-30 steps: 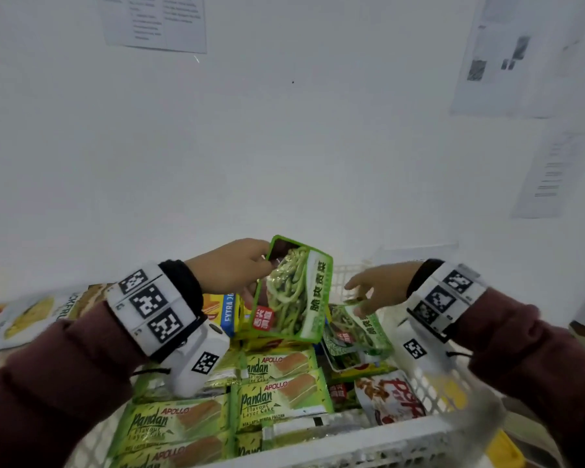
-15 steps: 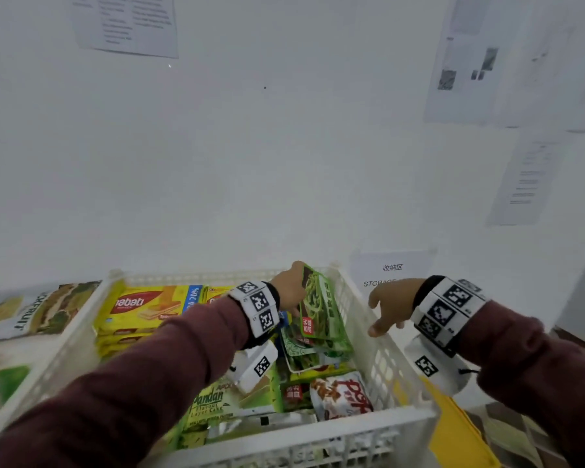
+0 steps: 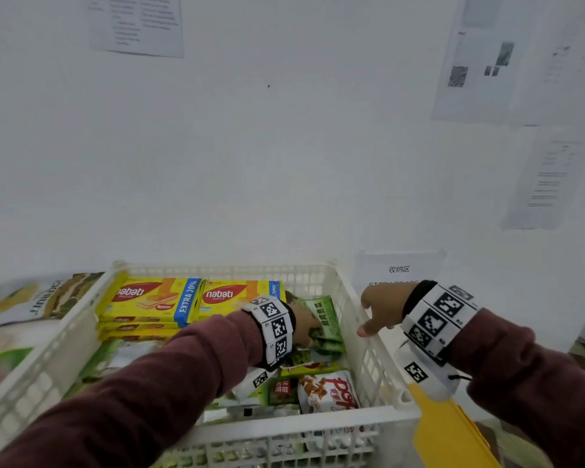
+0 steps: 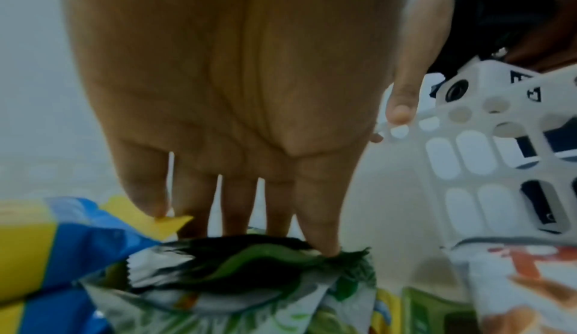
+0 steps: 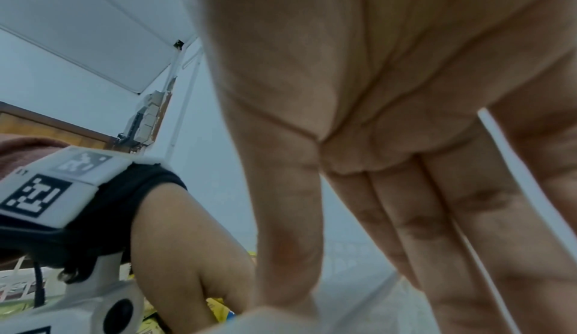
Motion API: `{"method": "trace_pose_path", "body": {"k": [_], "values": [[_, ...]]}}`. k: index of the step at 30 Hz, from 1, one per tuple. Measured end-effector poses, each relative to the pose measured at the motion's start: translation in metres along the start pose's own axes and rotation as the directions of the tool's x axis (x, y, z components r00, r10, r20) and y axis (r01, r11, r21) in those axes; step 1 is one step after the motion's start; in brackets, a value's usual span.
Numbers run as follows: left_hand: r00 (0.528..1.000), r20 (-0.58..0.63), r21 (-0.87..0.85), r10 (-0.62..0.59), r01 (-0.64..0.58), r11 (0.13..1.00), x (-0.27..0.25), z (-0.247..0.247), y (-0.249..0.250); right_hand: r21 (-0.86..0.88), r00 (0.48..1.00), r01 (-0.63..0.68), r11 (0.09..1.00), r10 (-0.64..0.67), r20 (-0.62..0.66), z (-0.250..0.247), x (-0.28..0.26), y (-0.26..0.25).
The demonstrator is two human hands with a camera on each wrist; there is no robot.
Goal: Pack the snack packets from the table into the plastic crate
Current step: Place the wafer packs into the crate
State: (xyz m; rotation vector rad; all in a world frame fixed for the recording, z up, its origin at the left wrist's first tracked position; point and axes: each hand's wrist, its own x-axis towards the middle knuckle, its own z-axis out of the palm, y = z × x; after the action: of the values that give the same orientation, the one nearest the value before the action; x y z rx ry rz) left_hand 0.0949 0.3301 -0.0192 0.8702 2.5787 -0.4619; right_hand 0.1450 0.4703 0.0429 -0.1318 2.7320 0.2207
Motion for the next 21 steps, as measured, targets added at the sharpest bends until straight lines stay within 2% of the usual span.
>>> {"method": "trace_pose_path", "body": {"k": [3, 5, 9, 12, 14, 17, 21], "values": [[1.000, 0.014, 0.012, -0.007, 0.007, 1.000, -0.004, -0.002, 0.000, -0.012, 1.000, 0.027, 1.000, -0.028, -0.015, -0.001, 0.000, 0.001], [1.000, -0.007, -0.075, 0.018, -0.018, 0.997, -0.013, -0.007, 0.000, -0.043, 0.999, 0.038, 0.998, -0.038, -0.002, -0.003, 0.001, 0.001], [0.985, -0.172, -0.404, -0.025, -0.047, 0.914, -0.035, -0.019, -0.020, -0.143, 0.999, 0.042, 0.989, -0.045, -0.016, -0.012, 0.002, -0.001], [0.957, -0.274, -0.514, -0.098, -0.059, 0.856, -0.063, -0.026, -0.048, -0.167, 0.989, 0.080, 0.983, -0.099, -0.113, -0.024, 0.003, -0.012], [0.940, -0.307, -0.544, -0.151, -0.044, 0.838, -0.086, -0.025, -0.067, -0.139, 0.967, 0.155, 0.978, -0.179, -0.184, -0.034, 0.004, -0.025], [0.950, -0.224, -0.524, -0.219, 0.072, 0.849, -0.114, -0.011, -0.095, -0.079, 0.905, 0.364, 0.928, -0.372, -0.206, -0.042, 0.009, -0.057], [0.967, 0.074, -0.429, -0.244, 0.252, 0.868, -0.134, 0.020, -0.116, 0.041, 0.817, 0.575, 0.817, -0.571, -0.083, -0.032, 0.017, -0.104]]}}
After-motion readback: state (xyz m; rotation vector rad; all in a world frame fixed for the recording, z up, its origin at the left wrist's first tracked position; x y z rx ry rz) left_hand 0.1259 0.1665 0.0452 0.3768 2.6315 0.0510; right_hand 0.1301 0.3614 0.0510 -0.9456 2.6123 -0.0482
